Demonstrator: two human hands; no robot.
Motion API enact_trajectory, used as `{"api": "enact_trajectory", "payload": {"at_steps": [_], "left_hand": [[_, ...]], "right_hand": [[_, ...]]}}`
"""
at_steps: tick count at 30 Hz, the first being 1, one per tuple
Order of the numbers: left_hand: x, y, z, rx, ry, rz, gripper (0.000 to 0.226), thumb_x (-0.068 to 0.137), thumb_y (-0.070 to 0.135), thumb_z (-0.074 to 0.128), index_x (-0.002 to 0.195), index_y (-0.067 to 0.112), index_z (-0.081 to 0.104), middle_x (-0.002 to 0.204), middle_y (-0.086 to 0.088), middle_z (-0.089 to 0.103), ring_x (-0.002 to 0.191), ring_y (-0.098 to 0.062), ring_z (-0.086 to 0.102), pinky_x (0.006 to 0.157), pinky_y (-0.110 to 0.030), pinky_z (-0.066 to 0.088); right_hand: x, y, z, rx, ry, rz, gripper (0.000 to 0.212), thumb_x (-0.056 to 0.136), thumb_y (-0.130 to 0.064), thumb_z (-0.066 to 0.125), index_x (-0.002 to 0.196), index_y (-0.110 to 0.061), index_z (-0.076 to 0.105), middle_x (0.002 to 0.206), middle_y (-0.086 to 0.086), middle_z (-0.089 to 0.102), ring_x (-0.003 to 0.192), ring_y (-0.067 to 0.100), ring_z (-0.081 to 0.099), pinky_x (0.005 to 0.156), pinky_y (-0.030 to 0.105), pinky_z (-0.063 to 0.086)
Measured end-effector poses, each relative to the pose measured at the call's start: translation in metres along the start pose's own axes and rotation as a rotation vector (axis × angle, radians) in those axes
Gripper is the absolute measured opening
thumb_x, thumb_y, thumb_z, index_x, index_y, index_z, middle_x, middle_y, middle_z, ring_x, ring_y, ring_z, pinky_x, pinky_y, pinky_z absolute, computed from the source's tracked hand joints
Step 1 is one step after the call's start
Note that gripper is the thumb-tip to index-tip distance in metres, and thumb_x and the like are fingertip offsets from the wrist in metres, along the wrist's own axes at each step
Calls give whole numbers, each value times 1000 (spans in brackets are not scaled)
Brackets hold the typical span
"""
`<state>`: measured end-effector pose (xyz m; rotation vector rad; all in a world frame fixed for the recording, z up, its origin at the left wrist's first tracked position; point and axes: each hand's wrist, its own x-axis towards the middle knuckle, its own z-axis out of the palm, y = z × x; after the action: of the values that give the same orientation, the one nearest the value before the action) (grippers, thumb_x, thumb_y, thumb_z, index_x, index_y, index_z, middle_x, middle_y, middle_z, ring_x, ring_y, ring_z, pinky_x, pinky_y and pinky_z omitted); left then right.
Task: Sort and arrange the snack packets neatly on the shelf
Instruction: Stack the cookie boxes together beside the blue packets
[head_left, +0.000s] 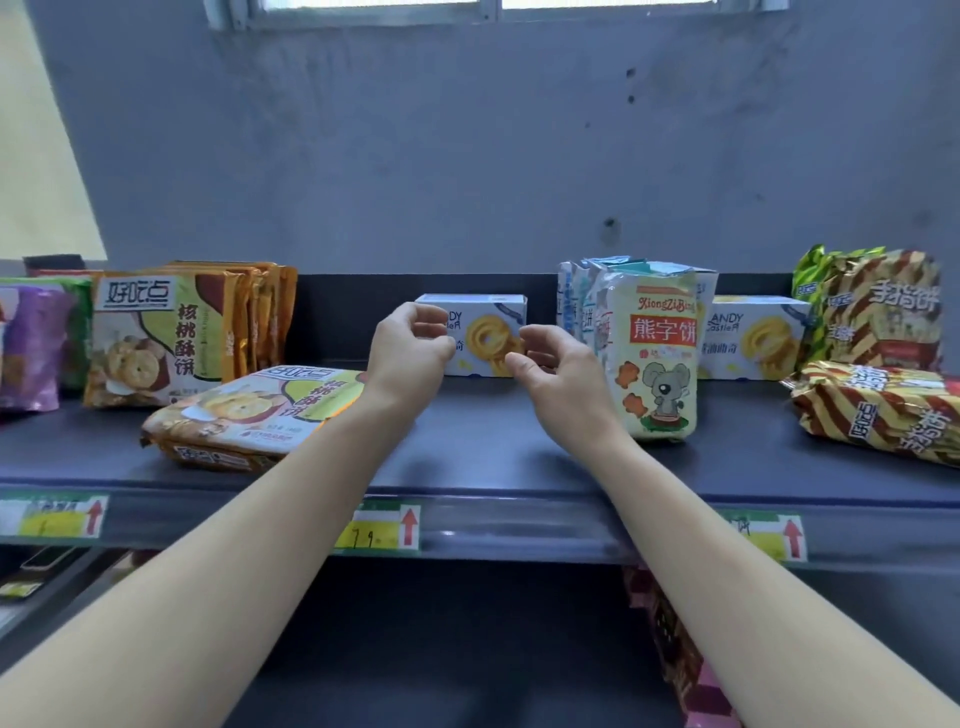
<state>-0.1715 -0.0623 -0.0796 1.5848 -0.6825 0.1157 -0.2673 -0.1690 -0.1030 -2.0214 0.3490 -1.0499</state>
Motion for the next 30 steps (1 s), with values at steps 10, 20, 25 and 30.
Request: {"api": "enact_trajectory", "payload": {"at_steps": [10, 20, 25, 30], "left_hand": [[3, -26, 16, -86, -85, 63, 20, 84, -1, 58, 98, 13, 58, 86, 7, 60, 79, -7, 58, 70, -15, 47], [-1, -31, 14, -30, -162, 174, 19, 86, 4, 60, 103, 14, 59, 97, 2, 61, 85, -10, 59, 73, -18, 47], [-4, -30, 13, 16, -153, 192, 19, 85, 3, 60, 102, 12, 60, 98, -2, 63, 86, -14, 59, 74, -19, 47], [-9, -16, 14, -16, -112, 201, 19, 85, 0, 58, 97, 15, 59, 85, 6, 61, 74, -2, 57, 64, -4, 45]], "right_hand": [[2, 10, 2, -105, 53, 34, 33, 90, -17, 62, 121, -9, 59, 99, -7, 57, 98, 11, 57, 90, 24, 45], [3, 12, 8, -179, 112, 90, 37, 89, -19, 62, 124, -7, 57, 119, 7, 64, 107, 18, 59, 96, 30, 46], [-1, 8, 8, -237, 121, 63, 34, 90, -22, 61, 121, -11, 59, 114, 7, 66, 105, 22, 60, 94, 40, 47], [-10, -7, -9, -152, 133, -65, 30, 90, -13, 60, 119, -8, 61, 111, 8, 68, 103, 20, 62, 94, 34, 49]]}}
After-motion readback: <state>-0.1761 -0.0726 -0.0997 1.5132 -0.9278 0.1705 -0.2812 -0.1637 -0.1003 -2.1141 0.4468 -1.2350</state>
